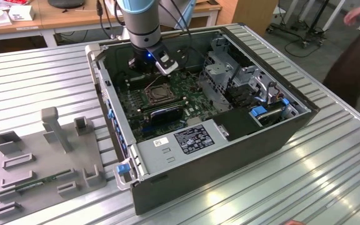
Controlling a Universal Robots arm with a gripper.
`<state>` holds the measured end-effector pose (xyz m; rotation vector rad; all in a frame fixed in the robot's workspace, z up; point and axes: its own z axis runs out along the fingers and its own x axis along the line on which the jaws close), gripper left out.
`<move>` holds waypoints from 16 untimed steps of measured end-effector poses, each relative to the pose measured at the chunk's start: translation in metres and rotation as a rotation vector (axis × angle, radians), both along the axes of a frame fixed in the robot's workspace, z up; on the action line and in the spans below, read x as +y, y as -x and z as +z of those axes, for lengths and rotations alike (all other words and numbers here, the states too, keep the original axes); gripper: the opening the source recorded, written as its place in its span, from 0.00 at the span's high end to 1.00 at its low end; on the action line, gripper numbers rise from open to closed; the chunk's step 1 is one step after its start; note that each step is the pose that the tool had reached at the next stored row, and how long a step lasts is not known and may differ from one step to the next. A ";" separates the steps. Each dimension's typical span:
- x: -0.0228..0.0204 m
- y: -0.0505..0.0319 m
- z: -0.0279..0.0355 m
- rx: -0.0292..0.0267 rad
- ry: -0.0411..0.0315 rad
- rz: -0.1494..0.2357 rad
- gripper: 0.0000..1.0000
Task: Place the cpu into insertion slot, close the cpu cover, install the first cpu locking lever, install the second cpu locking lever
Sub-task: 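Install the first cpu locking lever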
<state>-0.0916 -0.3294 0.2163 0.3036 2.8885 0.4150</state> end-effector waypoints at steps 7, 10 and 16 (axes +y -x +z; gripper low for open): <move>-0.0001 0.0001 -0.0053 -0.0107 0.0000 0.000 0.89; -0.0001 0.0001 -0.0065 -0.0110 0.0001 0.000 0.89; 0.0000 0.0001 -0.0078 -0.0113 -0.0002 0.000 0.89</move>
